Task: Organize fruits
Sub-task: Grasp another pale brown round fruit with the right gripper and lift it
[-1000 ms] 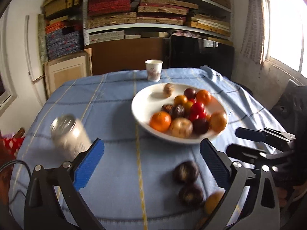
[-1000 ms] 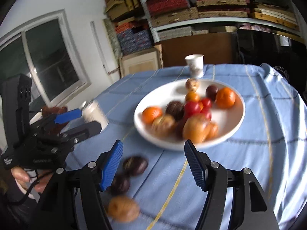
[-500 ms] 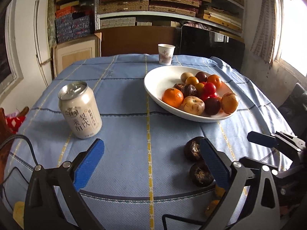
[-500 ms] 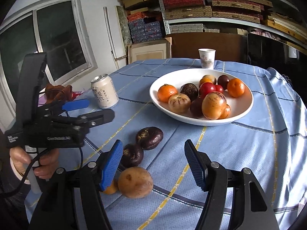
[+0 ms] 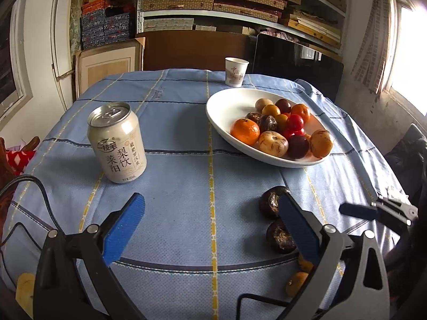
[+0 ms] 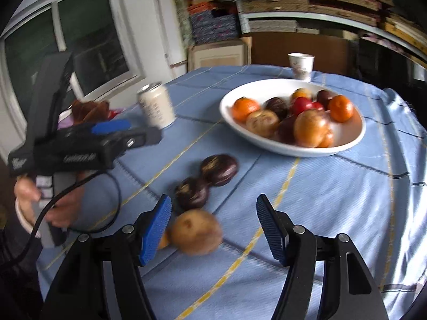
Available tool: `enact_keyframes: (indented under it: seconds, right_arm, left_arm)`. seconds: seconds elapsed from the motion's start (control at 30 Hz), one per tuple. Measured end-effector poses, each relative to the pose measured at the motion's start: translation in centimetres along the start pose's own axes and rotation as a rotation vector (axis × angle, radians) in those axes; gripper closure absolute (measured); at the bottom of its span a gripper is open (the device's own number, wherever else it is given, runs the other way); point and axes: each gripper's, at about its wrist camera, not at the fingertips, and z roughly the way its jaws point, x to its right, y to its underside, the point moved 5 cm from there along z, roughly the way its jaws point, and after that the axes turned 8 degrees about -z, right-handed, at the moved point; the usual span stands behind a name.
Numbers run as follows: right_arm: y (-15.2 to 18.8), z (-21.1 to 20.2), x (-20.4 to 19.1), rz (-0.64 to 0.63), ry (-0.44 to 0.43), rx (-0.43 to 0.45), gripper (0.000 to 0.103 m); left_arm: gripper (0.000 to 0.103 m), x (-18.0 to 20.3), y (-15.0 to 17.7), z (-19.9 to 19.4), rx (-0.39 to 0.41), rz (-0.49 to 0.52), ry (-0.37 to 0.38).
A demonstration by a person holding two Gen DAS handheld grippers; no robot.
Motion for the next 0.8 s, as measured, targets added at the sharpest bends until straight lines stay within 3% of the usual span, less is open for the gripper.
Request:
enact_keyframes:
  seconds: [0.2, 0.4, 0.8]
  right_arm:
    - [0.6, 0.6, -0.3, 0.017, -0.015, -0.038, 0.037]
    - [0.9, 1.3, -0.1, 0.043, -0.042, -0.07, 0.051]
    - [1.6, 2.0, -1.0, 0.013, -0.061, -0.121, 0.054]
  left_arm:
    - [0.005, -0.4, 0.0, -0.2, 0.003, -0.017, 0.001]
    - [0.005, -0.6, 0.0, -0.3, 0.002, -0.024, 0.002]
    - [0.005, -0.6, 0.1, -0.5, 0.005, -0.03, 0.005]
